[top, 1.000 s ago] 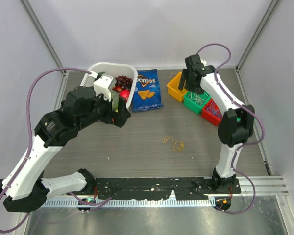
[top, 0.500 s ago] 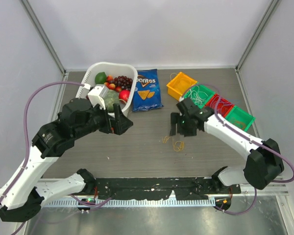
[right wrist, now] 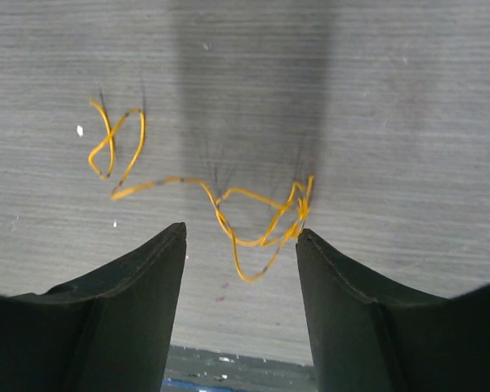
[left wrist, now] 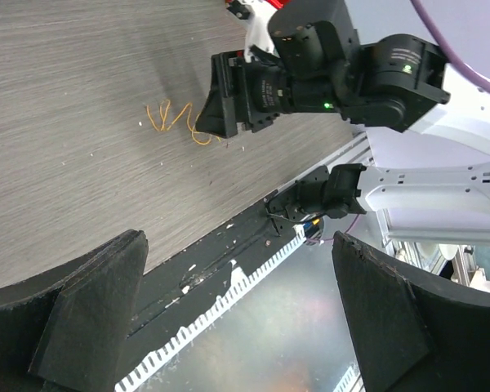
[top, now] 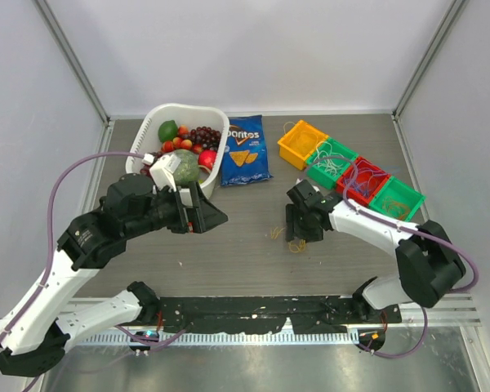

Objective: Untangle the cables

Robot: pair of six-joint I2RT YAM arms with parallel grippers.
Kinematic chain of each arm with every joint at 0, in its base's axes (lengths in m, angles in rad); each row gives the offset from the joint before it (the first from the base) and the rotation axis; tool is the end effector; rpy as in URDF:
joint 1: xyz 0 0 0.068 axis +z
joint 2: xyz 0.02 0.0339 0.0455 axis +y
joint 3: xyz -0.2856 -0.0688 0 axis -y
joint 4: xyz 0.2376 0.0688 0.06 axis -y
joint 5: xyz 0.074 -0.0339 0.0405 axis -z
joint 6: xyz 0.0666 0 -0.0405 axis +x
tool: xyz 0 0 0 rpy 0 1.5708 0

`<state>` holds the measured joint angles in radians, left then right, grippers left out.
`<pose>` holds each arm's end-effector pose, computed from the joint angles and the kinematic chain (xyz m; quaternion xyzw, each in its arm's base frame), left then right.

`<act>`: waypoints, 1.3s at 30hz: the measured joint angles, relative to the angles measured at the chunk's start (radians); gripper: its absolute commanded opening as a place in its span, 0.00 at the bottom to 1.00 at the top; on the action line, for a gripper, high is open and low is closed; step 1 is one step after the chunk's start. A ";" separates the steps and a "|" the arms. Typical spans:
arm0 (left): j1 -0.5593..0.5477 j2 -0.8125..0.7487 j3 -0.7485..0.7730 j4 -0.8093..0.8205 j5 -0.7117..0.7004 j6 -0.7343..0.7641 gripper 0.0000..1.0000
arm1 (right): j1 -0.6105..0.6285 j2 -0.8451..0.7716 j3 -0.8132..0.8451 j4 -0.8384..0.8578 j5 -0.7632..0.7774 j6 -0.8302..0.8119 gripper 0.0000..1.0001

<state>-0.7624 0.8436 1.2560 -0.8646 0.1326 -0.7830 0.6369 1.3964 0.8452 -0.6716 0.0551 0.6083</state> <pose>0.1022 -0.1098 0.4159 0.0264 0.8461 -0.4098 0.3399 0.2049 0.1470 0.1894 -0.0093 0.9845 0.0789 0.1564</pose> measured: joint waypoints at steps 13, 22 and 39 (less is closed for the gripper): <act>0.000 0.075 0.000 0.046 0.022 -0.015 1.00 | 0.008 0.154 0.049 0.040 0.102 -0.003 0.01; 0.001 0.283 0.121 0.017 0.025 0.095 1.00 | -0.073 0.143 0.385 0.020 0.240 -0.040 0.01; 0.016 0.348 0.362 -0.190 -0.178 0.400 1.00 | -0.388 0.702 1.194 0.001 0.430 -0.178 0.01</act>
<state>-0.7464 1.1912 1.6176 -1.0542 -0.0452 -0.3828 0.2485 2.0983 2.0388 -0.6704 0.4854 0.4305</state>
